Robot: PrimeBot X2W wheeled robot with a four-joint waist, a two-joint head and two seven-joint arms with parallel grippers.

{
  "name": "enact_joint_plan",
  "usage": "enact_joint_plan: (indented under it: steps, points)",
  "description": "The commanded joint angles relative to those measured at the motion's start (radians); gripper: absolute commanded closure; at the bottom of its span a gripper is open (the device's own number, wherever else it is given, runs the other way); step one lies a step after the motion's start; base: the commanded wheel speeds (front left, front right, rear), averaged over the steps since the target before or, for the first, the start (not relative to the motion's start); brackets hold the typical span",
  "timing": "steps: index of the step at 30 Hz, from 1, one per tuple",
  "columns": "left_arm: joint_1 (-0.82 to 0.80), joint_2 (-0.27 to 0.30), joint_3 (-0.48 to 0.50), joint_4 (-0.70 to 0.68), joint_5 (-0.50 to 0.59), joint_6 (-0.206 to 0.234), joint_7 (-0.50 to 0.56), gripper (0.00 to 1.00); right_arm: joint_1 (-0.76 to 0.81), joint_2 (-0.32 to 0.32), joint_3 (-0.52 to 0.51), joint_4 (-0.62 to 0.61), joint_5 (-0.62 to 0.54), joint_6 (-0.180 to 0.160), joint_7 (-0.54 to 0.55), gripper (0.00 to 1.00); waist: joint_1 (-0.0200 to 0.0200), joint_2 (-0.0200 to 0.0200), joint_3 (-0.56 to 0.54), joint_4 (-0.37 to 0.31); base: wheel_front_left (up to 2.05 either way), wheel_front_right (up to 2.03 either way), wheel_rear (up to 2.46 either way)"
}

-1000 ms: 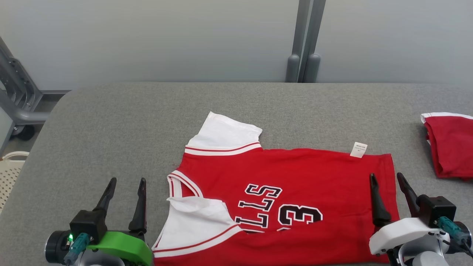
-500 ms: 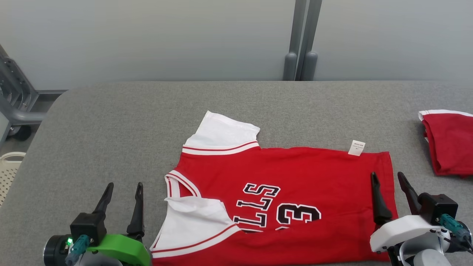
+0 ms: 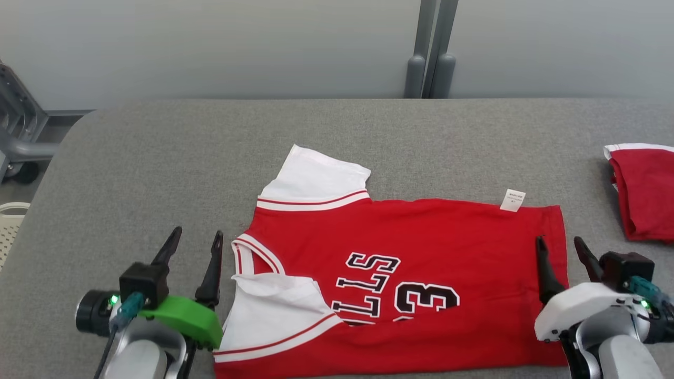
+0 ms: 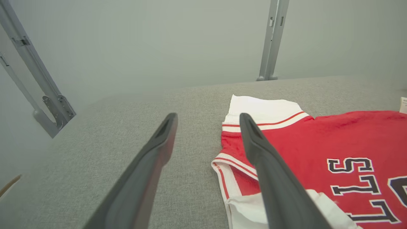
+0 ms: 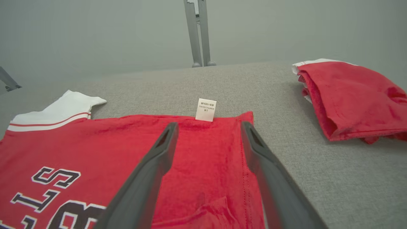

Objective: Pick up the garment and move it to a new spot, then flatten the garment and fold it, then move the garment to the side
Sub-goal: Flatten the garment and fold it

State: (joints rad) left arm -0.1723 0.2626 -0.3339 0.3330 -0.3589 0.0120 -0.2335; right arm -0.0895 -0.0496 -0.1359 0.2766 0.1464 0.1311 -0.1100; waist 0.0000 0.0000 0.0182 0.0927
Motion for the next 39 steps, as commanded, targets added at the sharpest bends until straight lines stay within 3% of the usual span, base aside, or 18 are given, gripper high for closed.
enact_joint_plan:
  steps: [1,10,14,23,38,39]
  points:
    - [-0.075,0.010,-0.011,0.024,0.014,-0.020,0.021,0.00,-0.038,0.000,0.001,-0.015,-0.031,0.000,0.073,0.00,0.0000,0.0000,0.047,-0.003,0.00,0.00,0.00]
    - [-0.458,0.017,-0.082,0.208,0.047,-0.110,0.184,0.00,-0.198,-0.054,0.081,-0.197,-0.067,-0.001,0.466,0.00,0.0000,0.0000,0.242,-0.064,0.00,0.00,0.00]
    - [-0.608,0.009,-0.117,0.297,0.015,-0.132,0.282,0.00,-0.250,-0.068,0.117,-0.282,-0.055,-0.001,0.538,0.00,0.0000,0.0000,0.319,-0.097,0.00,0.00,0.00]
    - [-0.819,0.031,-0.219,0.411,-0.106,-0.142,0.454,0.00,-0.292,-0.080,0.146,-0.387,-0.034,-0.001,0.563,0.00,0.0000,0.0000,0.449,-0.183,0.00,0.00,0.00]
    - [-0.921,0.067,-0.249,0.529,-0.154,-0.135,0.480,0.00,-0.292,-0.081,0.161,-0.393,-0.036,-0.001,0.545,0.00,0.0000,0.0000,0.521,-0.218,0.00,0.00,0.00]
    - [-0.921,0.064,-0.248,0.539,-0.157,-0.133,0.485,0.10,-0.294,-0.080,0.162,-0.393,-0.036,-0.001,0.544,0.00,0.0000,0.0000,0.523,-0.218,0.00,0.00,0.00]
